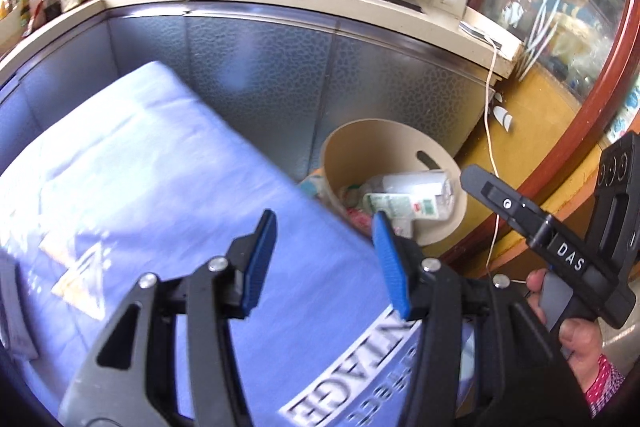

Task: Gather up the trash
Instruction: 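Move both open tools back over the table, then lower the left tool toward the green can while the right tool approaches the paper cup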

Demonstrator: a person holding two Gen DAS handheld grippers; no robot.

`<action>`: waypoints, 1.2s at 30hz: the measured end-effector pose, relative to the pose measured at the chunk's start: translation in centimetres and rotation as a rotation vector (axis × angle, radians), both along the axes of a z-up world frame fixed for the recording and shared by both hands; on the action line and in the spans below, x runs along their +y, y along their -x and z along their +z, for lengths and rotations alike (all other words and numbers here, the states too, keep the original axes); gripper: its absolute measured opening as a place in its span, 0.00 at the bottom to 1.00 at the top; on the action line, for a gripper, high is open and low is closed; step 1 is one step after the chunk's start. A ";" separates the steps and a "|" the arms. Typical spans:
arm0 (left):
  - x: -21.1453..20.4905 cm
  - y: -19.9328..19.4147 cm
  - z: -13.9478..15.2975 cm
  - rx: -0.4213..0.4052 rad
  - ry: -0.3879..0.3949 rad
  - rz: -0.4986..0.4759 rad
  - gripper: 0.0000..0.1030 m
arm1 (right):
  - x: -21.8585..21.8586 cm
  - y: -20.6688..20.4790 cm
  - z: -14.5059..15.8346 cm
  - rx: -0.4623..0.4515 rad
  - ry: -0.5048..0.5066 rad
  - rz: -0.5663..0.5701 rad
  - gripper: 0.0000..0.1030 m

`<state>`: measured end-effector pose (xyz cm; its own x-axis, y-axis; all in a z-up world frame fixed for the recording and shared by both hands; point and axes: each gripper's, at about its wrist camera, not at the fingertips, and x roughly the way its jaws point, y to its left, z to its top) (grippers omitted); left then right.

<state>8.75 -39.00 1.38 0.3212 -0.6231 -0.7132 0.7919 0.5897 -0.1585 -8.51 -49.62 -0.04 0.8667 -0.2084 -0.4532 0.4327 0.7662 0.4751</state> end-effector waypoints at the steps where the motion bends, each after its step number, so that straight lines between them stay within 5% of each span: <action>1: 1.4 -0.1 0.0 -0.003 0.004 0.021 0.47 | 0.9 -0.7 0.1 0.005 0.000 0.024 0.69; 13: 23.6 -2.9 -0.9 -0.050 0.000 0.347 0.47 | 15.6 -10.4 2.0 0.053 0.075 0.366 0.66; 26: 49.4 -4.7 -1.4 -0.017 0.075 0.857 0.58 | 36.3 -18.0 2.9 0.132 0.200 0.838 0.65; 29: 53.7 -5.8 -2.0 0.059 0.125 0.917 0.58 | 39.4 -18.9 2.8 0.147 0.211 0.893 0.65; 36: 57.0 -8.1 -5.4 0.390 0.420 0.891 0.63 | 43.7 -21.9 2.7 0.174 0.222 0.947 0.65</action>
<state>16.86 18.02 -4.05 0.5787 -0.4955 -0.6477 -0.0491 0.7716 -0.6342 13.43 -5.87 2.71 0.6446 0.4409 -0.6246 -0.3550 0.8961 0.2663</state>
